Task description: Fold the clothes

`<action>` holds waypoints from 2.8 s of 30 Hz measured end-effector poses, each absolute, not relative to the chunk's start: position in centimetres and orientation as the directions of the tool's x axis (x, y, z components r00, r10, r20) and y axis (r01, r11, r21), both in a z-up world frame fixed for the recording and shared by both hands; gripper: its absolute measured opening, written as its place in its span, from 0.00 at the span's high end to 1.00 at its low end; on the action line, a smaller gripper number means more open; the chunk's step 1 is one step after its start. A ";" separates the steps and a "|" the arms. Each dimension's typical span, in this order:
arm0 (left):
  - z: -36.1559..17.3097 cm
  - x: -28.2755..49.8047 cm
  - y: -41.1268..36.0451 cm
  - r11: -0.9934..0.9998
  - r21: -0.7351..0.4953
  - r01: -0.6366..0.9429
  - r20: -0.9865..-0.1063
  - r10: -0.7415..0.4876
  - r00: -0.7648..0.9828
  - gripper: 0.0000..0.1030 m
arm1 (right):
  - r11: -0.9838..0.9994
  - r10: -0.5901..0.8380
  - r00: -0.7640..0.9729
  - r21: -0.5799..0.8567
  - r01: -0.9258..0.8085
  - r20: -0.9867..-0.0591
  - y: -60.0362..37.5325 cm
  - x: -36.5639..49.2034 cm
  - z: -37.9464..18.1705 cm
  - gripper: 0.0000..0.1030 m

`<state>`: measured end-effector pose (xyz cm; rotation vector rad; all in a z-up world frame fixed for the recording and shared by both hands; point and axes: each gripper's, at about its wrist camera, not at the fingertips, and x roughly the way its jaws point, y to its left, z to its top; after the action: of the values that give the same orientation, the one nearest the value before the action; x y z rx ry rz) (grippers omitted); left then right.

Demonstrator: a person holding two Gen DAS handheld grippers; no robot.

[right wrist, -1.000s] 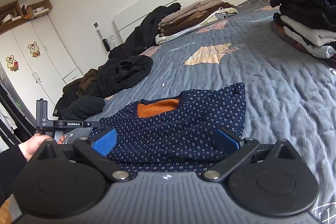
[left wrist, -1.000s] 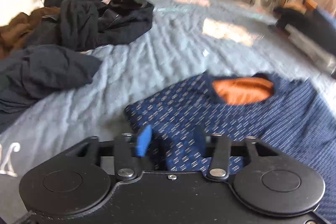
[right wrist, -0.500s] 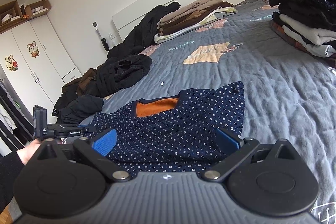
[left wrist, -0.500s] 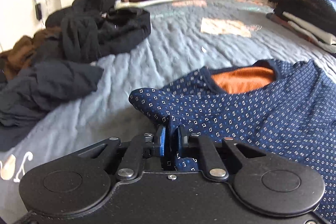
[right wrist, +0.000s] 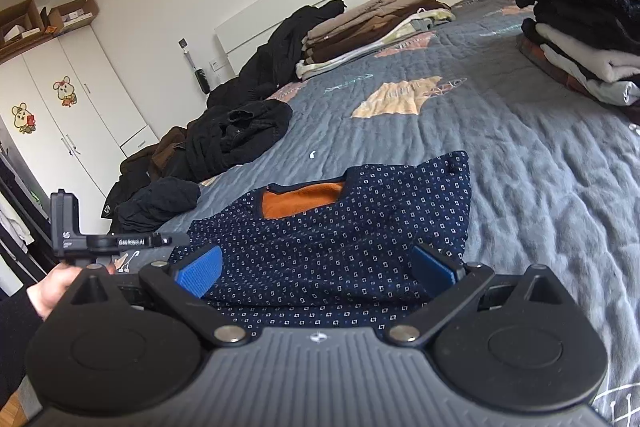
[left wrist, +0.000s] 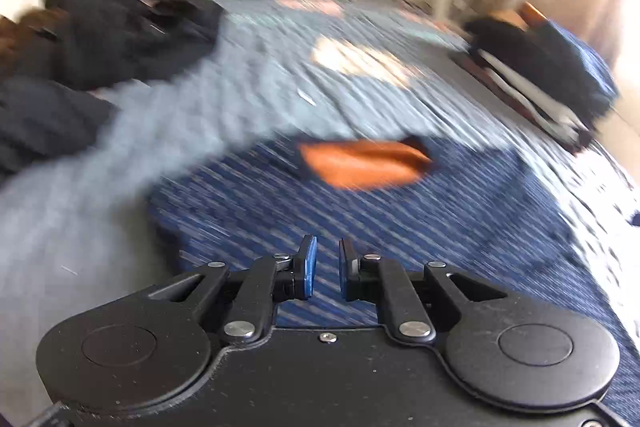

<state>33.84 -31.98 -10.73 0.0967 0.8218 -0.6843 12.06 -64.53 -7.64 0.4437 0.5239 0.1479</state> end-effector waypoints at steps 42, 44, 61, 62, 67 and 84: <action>-16.5 36.6 -55.6 0.922 -0.128 0.366 -0.774 -0.323 0.544 0.23 | 0.849 0.112 0.914 0.515 0.115 -0.390 -72.1 9.7 -6.2 0.02; -16.4 36.8 -56.3 0.932 -0.108 0.345 -0.760 -0.301 0.576 0.21 | 0.846 0.111 0.915 0.519 0.118 -0.388 -72.2 9.6 -6.2 0.02; -12.5 36.3 -60.8 0.826 -0.043 0.563 -0.748 -0.400 0.529 0.23 | 0.825 0.097 0.925 0.549 0.132 -0.369 -73.3 9.0 -6.2 0.02; -13.0 36.5 -61.5 0.821 -0.033 0.571 -0.759 -0.392 0.520 0.23 | 0.827 0.099 0.925 0.548 0.130 -0.368 -73.2 9.0 -6.2 0.02; -15.1 36.9 -64.2 0.771 0.050 0.635 -0.783 -0.365 0.504 0.53 | 0.819 0.106 0.922 0.558 0.132 -0.373 -73.5 9.1 -6.5 0.02; -13.5 39.0 -64.6 0.790 -0.002 0.613 -0.706 -0.435 0.559 0.97 | 0.802 0.106 0.926 0.582 0.136 -0.362 -74.0 8.6 -6.5 0.02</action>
<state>39.01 -64.59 -13.49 0.2564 0.7549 -0.6256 8.65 -74.03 -6.54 0.6448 0.3930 -0.0166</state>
